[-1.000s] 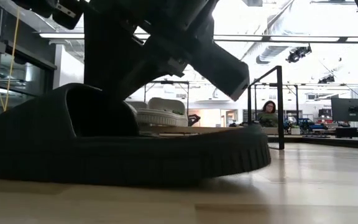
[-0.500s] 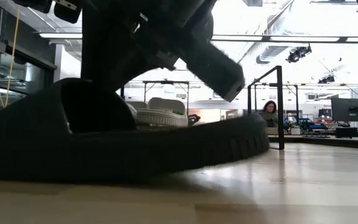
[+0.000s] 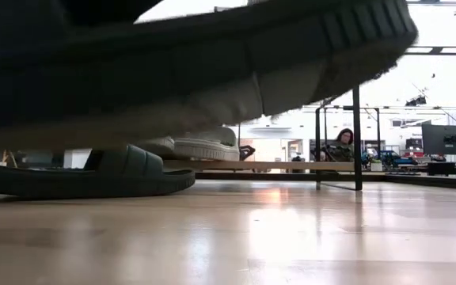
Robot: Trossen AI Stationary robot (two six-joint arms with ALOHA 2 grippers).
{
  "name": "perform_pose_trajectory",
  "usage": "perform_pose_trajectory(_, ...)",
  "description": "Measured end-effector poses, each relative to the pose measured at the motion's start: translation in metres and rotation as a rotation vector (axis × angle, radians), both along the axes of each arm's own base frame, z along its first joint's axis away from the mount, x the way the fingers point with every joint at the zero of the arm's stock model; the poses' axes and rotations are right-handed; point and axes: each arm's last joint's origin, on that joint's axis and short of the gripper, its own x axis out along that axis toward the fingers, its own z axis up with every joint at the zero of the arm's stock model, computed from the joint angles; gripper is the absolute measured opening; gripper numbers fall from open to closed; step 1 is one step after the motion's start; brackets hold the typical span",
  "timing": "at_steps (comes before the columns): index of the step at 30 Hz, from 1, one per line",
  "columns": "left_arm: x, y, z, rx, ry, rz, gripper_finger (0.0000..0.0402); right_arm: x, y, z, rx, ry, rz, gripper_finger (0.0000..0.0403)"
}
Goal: Pick and place slides into the shelf
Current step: Put the bottom black slide on the shelf
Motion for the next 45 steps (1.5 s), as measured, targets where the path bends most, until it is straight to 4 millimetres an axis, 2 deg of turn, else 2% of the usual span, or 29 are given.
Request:
perform_pose_trajectory(7, 0.0, 0.0, 0.0, 0.001, 0.0, 0.002, 0.0001, -0.009, -0.01, 0.038, -0.129, 0.041, -0.06, 0.0)
perform_pose_trajectory(11, 0.0, 0.0, 0.0, 0.005, 0.001, 0.008, 0.0001, -0.015, -0.016, 0.058, -0.195, 0.0, -0.109, 0.0)
perform_pose_trajectory(30, 0.0, 0.0, -0.001, 0.008, 0.012, 0.016, 0.0001, -0.024, -0.035, 0.088, -0.389, -0.133, -0.26, 0.0)
perform_pose_trajectory(37, 0.0, 0.0, -0.001, 0.009, 0.012, 0.017, 0.0001, -0.058, -0.059, 0.131, -0.488, -0.057, -0.245, 0.0)
perform_pose_trajectory(42, 0.0, 0.001, -0.001, 0.013, 0.012, 0.022, 0.0001, -0.087, -0.086, 0.164, -0.552, 0.019, -0.244, 0.0)
perform_pose_trajectory(45, -0.001, 0.001, -0.001, 0.02, 0.019, 0.03, 0.0001, -0.096, -0.103, 0.183, -0.602, -0.001, -0.259, 0.0)
